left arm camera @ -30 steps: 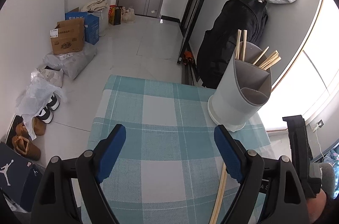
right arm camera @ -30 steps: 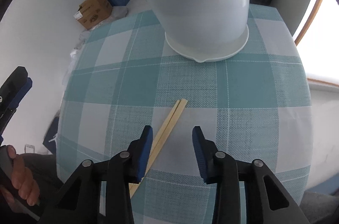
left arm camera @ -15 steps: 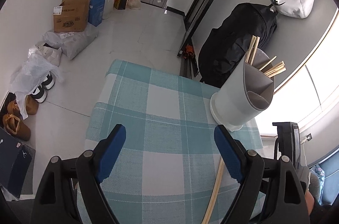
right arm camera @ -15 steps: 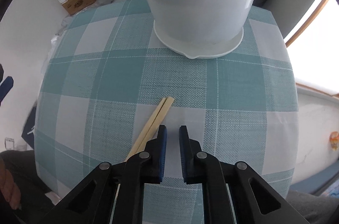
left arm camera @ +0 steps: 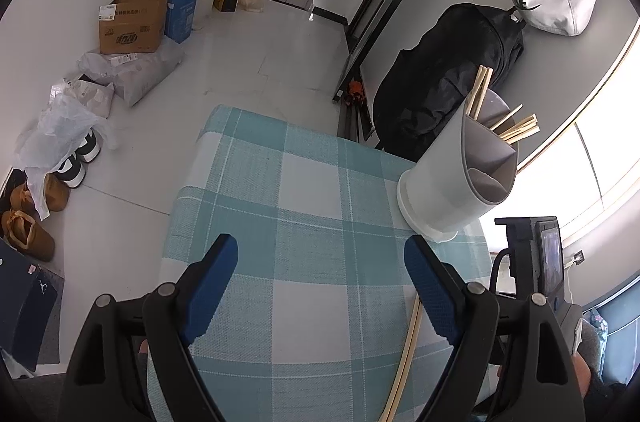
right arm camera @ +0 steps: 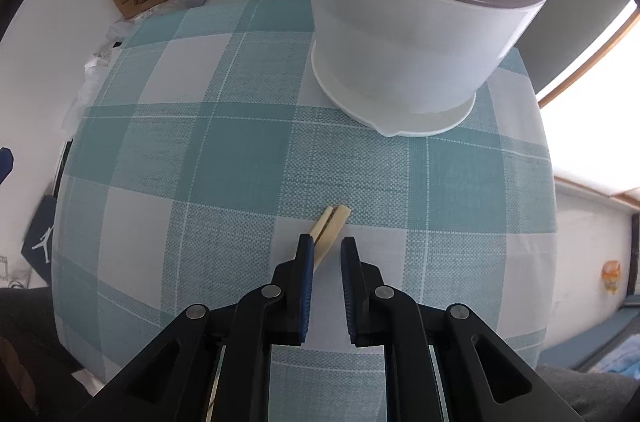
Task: Organize utensils
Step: 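Close the right tool on a wooden chopstick and lift it, then close the left tool on the last wooden chopstick while the right tool holds its chopstick, then raise both chopsticks over the white holder and open both tools to drop them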
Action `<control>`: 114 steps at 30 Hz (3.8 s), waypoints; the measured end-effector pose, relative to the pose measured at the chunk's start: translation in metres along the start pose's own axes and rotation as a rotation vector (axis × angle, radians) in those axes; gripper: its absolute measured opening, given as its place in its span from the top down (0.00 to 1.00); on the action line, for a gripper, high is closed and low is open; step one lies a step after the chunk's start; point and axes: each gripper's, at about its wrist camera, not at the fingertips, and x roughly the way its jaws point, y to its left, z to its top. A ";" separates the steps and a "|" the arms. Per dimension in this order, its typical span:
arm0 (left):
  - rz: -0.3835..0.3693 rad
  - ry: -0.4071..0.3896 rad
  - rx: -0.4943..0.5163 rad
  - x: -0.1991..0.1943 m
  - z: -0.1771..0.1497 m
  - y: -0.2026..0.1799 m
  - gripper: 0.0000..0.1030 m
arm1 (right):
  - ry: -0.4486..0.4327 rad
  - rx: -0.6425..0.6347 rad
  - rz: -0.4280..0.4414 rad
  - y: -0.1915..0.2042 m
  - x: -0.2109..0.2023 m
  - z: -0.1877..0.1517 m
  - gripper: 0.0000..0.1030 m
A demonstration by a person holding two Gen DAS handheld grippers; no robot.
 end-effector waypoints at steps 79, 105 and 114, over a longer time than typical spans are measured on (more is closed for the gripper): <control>0.119 0.543 0.503 0.110 -0.037 -0.142 0.99 | -0.732 0.387 0.350 -0.183 -0.141 -0.083 0.95; -0.050 -0.144 0.334 -0.020 0.007 -0.138 0.99 | -0.783 0.180 0.318 -0.112 -0.180 -0.080 0.96; -0.116 -0.203 0.341 -0.049 0.023 -0.157 0.99 | -0.775 0.163 0.338 -0.109 -0.201 -0.066 0.96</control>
